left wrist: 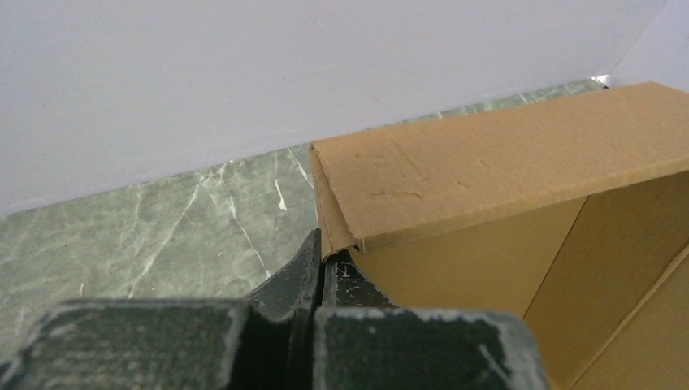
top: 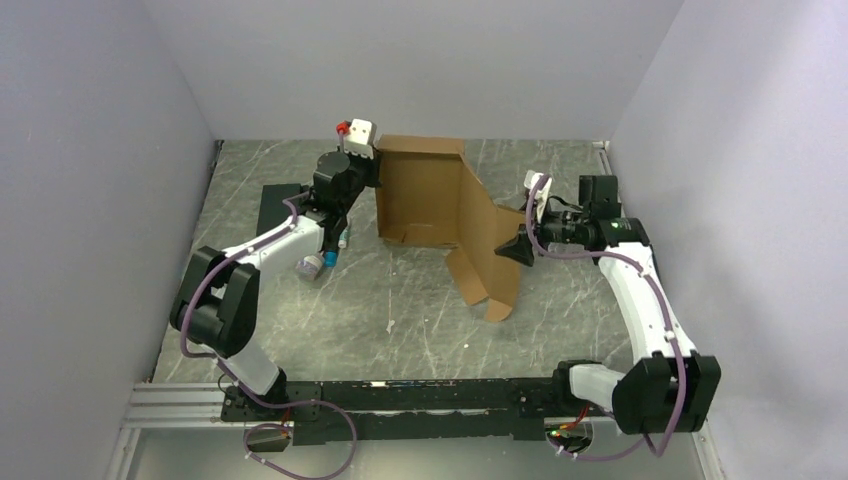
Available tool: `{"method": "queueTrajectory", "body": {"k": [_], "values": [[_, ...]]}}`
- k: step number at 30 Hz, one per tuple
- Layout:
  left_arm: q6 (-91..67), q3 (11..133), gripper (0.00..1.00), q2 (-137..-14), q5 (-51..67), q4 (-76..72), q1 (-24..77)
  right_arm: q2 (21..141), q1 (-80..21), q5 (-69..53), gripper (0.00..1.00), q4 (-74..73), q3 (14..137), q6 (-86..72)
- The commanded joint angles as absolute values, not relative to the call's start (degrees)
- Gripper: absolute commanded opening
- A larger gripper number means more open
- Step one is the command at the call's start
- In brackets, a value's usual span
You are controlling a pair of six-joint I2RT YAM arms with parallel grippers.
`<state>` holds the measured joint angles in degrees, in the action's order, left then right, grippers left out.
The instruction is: Fold the paper box
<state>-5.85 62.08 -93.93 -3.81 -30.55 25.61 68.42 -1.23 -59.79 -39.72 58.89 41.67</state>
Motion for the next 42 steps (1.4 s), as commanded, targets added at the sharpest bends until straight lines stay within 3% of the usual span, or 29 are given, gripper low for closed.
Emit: {"method": "queueTrajectory", "body": {"k": [1,14,21,31,42], "values": [[-6.68,62.03,0.0,-90.77,-2.45,-29.53,27.04,65.03,-1.32,-54.48,0.74,-40.85,66.27,41.79],[-7.29,60.23,0.0,-89.91,-2.89,-30.45,28.05,68.42,-2.06,-52.4,0.87,-53.92,85.57,43.08],[-7.71,60.39,0.0,-90.09,-3.21,-30.15,29.18,76.51,-13.61,-40.16,0.86,-55.02,98.26,41.6],[-8.0,60.72,0.0,-90.46,-4.45,-29.8,30.75,89.42,-30.94,-11.62,0.79,-47.25,104.22,44.41],[-9.0,60.45,0.0,-90.9,-4.37,-30.27,30.94,92.88,-35.36,6.19,0.61,-31.9,95.01,50.96]]}}
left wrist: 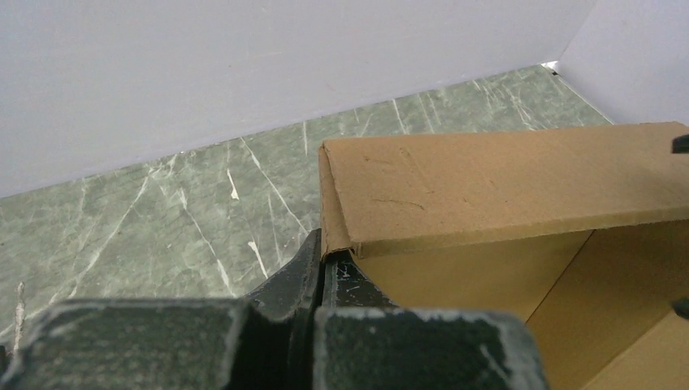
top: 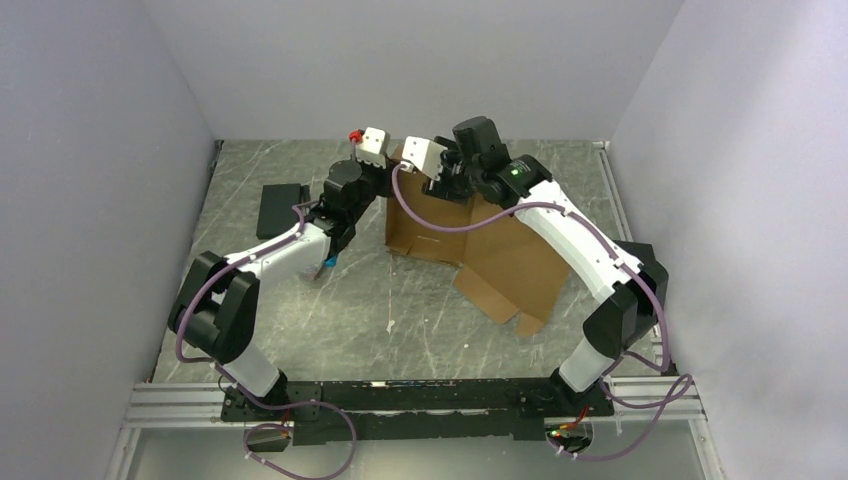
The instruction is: Fold the paper box
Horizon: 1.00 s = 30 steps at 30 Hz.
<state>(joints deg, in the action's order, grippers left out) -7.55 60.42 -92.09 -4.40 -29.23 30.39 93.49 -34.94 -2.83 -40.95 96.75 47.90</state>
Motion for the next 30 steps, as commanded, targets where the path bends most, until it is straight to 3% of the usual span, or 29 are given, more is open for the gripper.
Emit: {"method": "queueTrajectory", "body": {"k": [1,9,14,16,17,24,30], "values": [[-9.22,60.47,0.0,-90.97,-4.27,-30.27,30.93,92.9,-35.56,7.26,0.6,-30.5,94.08,51.75],[-11.31,60.4,0.0,-90.82,-2.81,-30.34,30.92,93.87,-36.38,11.6,0.4,-21.81,86.96,57.51],[-13.6,59.94,0.0,-89.48,-0.64,-30.04,30.94,94.57,-36.27,13.35,0.09,-15.94,83.61,60.26],[-14.64,59.9,0.0,-88.74,1.42,-29.24,30.89,94.76,-35.94,13.22,0.01,-15.1,83.47,60.34],[-15.37,59.79,0.02,-88.17,2.32,-28.8,30.93,94.88,-35.69,12.49,0.0,-15.57,83.94,59.97],[-19.16,57.06,0.45,-79.8,7.57,-21.59,30.23,95.79,-30.32,2.09,0.0,-25.0,90.7,56.71],[-20.54,55.99,0.66,-71.51,9.61,-10.4,28.28,99.23,-26.98,-6.33,0.0,-35.74,96.29,55.7]]}}
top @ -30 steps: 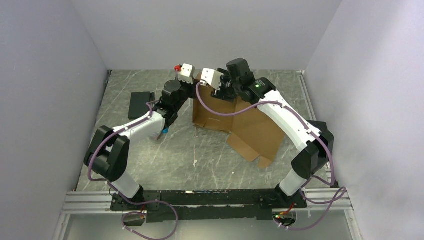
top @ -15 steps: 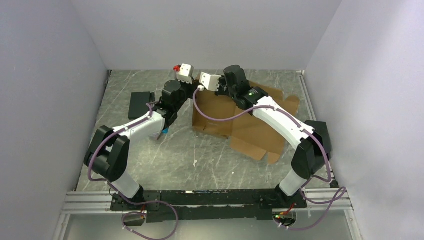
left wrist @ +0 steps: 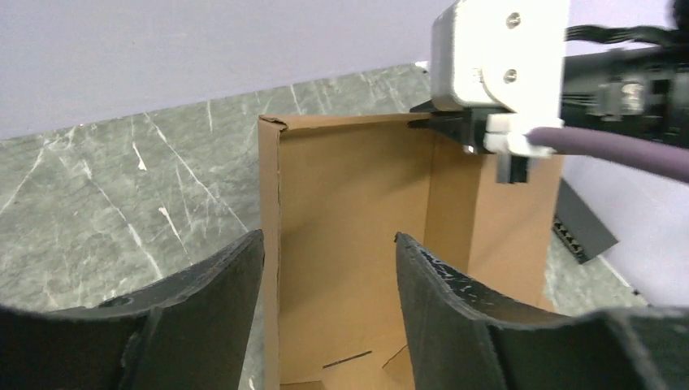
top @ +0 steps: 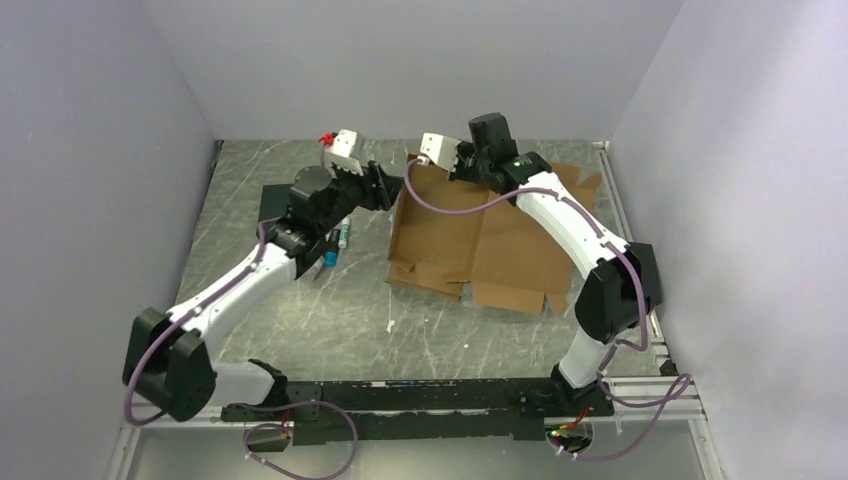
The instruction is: Fold the paper box
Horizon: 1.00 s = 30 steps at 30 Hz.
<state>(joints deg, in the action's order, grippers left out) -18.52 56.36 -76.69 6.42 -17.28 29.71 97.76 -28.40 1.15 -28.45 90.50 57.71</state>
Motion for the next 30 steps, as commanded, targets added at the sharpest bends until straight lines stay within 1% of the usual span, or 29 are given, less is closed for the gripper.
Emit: {"method": "queueTrajectory", "body": {"k": [1,7,8,16,23,30], "values": [[-20.49,55.9,0.68,-70.48,9.88,-8.5,27.77,100.1,-26.27,-8.05,0.0,-37.43,97.24,55.38],[-22.47,53.32,0.75,-65.95,13.93,-0.14,23.86,105.78,-22.82,-16.56,0.0,-49.09,104.26,55.68],[-23.14,52.6,0.77,-65.31,14.49,1.22,23.46,106.76,-22.5,-17.29,0.0,-50.65,104.98,56.08],[-27.83,47.34,0.9,-62.75,16.58,3.46,22.37,111.89,-21.11,-20.29,0.0,-53.89,105.05,57.21],[-31.57,43.83,0.9,-64.49,21.15,0.97,22.24,113.74,-19.92,-20.5,0.0,-48.64,99.94,55.76],[-33.45,41.85,0.9,-66.66,23.25,-1.97,22.23,114.3,-19.64,-19.97,0.08,-43.56,94.05,55.04]]}}
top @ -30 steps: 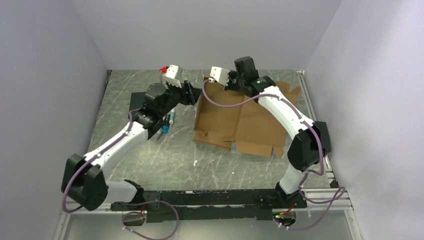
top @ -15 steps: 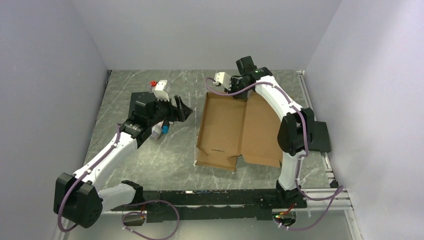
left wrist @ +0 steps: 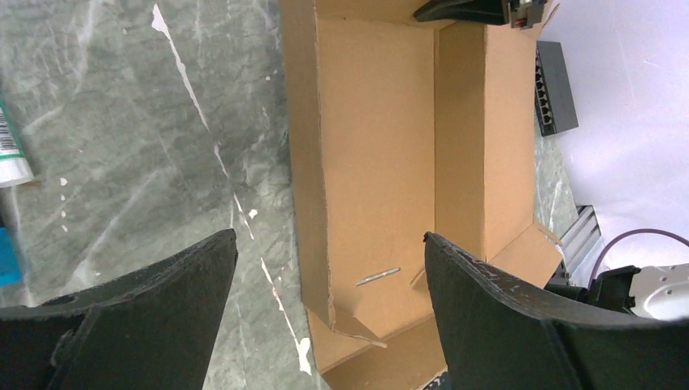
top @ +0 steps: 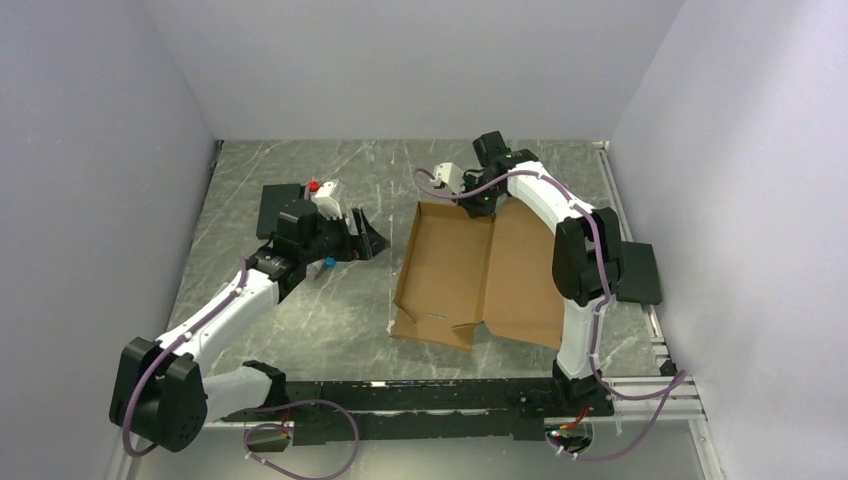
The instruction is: Fold the paper box
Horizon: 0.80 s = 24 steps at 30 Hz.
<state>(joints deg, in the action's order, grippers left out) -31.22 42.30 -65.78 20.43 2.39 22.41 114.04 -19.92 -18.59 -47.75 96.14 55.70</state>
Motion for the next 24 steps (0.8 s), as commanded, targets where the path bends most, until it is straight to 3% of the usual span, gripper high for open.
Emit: {"method": "queueTrajectory", "body": {"k": [1,5,13,24], "values": [[-33.69,41.88,0.9,-67.01,23.44,-2.02,22.24,114.33,-19.68,-19.88,0.1,-43.12,93.56,55.02],[-34.14,42.16,0.9,-68.53,24.39,-2.02,22.23,114.15,-19.69,-20.17,0.23,-42.25,92.67,54.74],[-34.8,42.19,0.89,-69.87,25.75,-2.17,22.24,113.69,-19.68,-22.46,0.34,-40.54,92.84,51.62],[-35.46,41.66,0.9,-70.79,26.1,-2.83,22.24,117.92,-21.03,-19.81,0.36,-34.65,92.35,46.67]]}}
